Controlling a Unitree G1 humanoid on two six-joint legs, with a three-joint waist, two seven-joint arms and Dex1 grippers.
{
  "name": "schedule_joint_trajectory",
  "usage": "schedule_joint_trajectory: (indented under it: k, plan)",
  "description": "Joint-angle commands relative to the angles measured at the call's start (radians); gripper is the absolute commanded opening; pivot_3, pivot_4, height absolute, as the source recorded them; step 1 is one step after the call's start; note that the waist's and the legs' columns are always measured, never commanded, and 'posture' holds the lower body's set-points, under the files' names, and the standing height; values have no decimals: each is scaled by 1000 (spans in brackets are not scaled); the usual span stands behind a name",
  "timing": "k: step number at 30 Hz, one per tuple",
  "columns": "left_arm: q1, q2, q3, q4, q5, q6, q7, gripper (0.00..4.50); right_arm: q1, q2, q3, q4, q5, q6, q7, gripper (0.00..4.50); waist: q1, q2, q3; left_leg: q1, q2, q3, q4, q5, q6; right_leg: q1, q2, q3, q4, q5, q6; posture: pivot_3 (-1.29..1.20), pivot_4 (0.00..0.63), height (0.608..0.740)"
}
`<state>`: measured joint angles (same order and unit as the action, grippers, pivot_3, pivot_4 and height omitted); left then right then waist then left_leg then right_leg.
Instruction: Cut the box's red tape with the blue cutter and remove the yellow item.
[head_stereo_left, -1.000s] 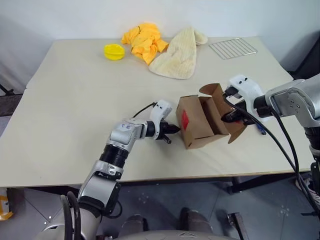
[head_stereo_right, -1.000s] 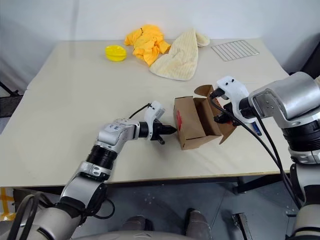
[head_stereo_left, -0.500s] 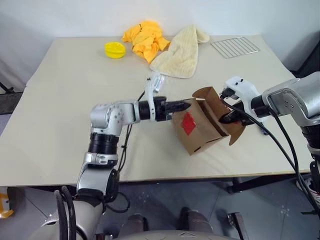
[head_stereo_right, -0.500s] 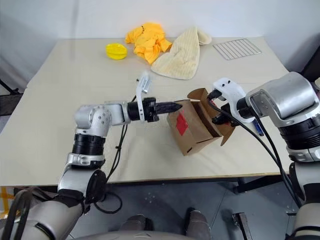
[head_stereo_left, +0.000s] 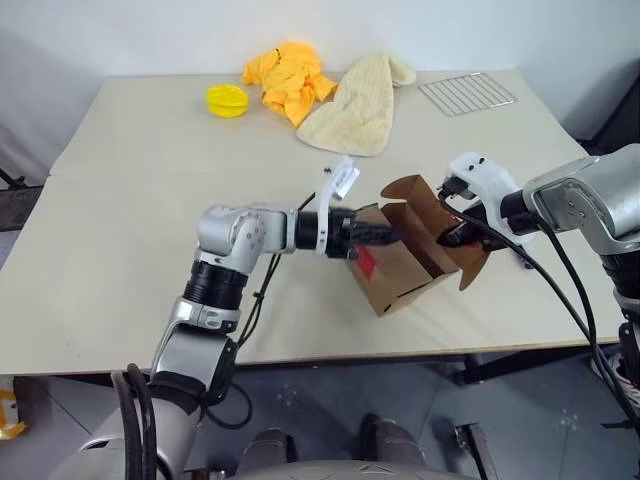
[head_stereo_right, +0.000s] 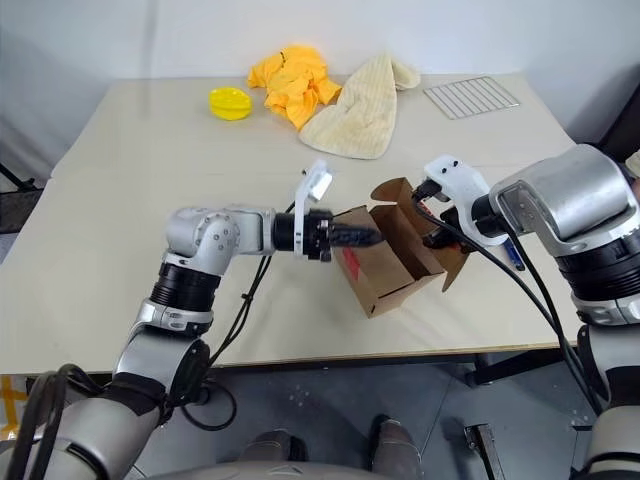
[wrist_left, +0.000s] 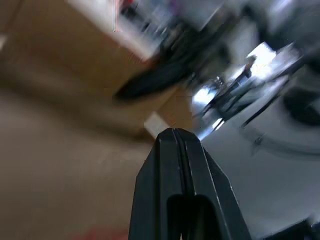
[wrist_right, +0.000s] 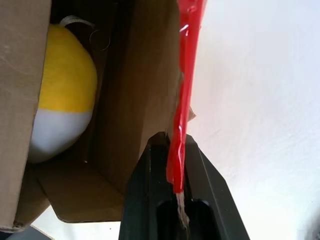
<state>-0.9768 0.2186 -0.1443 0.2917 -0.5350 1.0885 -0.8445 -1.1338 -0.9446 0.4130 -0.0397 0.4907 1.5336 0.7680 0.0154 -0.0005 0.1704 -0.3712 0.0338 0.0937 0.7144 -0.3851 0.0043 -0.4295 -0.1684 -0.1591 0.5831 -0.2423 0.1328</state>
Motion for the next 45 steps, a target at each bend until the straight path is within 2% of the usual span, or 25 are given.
schedule_joint_trajectory:
  k: [1, 8, 16, 19, 27, 38, 41, 45]
  plan:
    - [-6, 34, -96, 1, 71, -60, -43, 0, -9, -17, -47, -40, -1, 11, -2, 74, 3, 0, 0, 0, 0, 0, 0, 0, 0, 0, 0, 0, 0, 0, 0, 0, 150, 740]
    - [7, 146, -201, -45, 146, -105, -100, 0, -1, -37, -72, -55, 8, 51, -6, 74, 3, 0, 0, 1, 0, 0, 1, 0, 0, 1, 0, 1, 1, 0, 0, 0, 150, 740]
    - [63, 249, -212, -151, 142, -45, -90, 0, 61, -89, -138, -40, 38, 81, -24, 74, 9, 0, 0, 1, 0, 0, 2, 0, 0, 1, 0, 1, 1, 0, 0, 0, 150, 740]
    - [83, 241, -194, -160, 154, -42, -38, 0, 93, -83, -172, -18, 57, 81, -50, 74, 12, 0, 0, 1, 0, 0, 3, 0, 0, 2, 0, 1, 2, 0, 0, 0, 150, 740]
    - [86, 142, -132, -118, 237, -112, 131, 0, 147, -44, -224, -10, 103, 81, -120, 74, 8, 0, 0, 0, 0, 0, 1, 0, 0, 0, 0, 0, 1, 0, 0, 0, 150, 740]
    - [63, 84, -113, -32, 269, -175, 141, 0, 245, 48, -286, 18, 112, 81, -192, 74, 8, 0, 0, 0, 0, 0, 1, 0, 0, 0, 0, 0, 1, 0, 0, 0, 150, 740]
    - [54, 96, -130, -6, 284, -194, 110, 0, 352, 78, -318, -23, 24, -142, -236, 74, 9, 0, 0, 0, 0, 0, 1, 0, 0, 0, 0, 0, 1, 0, 0, 0, 150, 740]
    - [45, 114, -142, 16, 299, -211, 73, 0, 430, 112, -400, -104, 61, -197, -201, 990, 6, 0, 0, 0, 0, 1, 1, 0, 0, 0, 0, 0, 1, 0, 0, 0, 150, 740]
